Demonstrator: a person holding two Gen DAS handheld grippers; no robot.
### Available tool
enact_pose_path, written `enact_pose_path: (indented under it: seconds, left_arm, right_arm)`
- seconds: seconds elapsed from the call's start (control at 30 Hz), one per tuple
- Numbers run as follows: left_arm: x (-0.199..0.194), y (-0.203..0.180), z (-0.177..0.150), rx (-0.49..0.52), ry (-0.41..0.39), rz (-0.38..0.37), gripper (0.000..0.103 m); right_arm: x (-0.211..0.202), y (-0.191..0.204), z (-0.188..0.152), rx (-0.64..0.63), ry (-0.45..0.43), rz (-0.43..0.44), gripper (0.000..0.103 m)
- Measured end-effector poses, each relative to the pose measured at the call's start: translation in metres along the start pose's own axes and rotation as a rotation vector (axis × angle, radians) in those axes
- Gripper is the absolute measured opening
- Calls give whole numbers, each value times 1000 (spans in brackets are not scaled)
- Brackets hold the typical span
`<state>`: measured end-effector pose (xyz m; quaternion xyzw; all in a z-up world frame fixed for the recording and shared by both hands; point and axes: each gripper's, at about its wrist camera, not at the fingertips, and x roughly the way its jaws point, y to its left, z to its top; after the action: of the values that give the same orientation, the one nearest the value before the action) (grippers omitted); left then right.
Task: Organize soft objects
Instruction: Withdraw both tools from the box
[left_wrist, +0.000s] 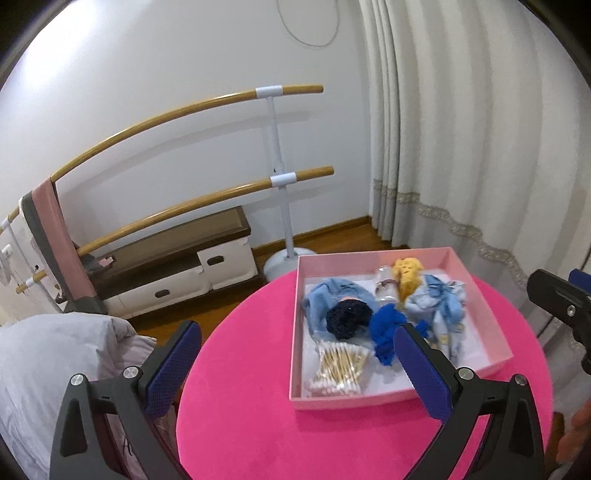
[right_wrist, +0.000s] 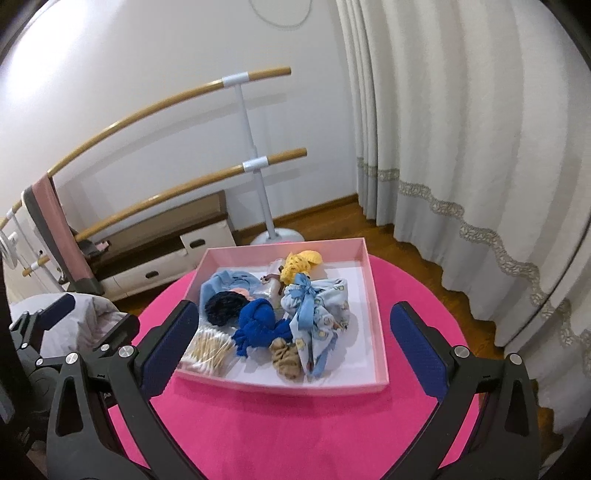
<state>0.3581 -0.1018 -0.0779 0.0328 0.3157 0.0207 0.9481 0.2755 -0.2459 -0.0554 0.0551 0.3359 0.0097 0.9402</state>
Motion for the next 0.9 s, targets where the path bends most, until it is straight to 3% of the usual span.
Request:
enact_pose_path:
  seconds: [0.43,0.9]
  left_arm:
    - [-122,23,-48,-5,-72,-51,103]
    - [-227,25,-96,-13,-143,-75,103]
  right_arm:
    - [-103,-4,-48,-8,-89,-7,103]
    - [-168,-1,-100,2,-136,-56,103]
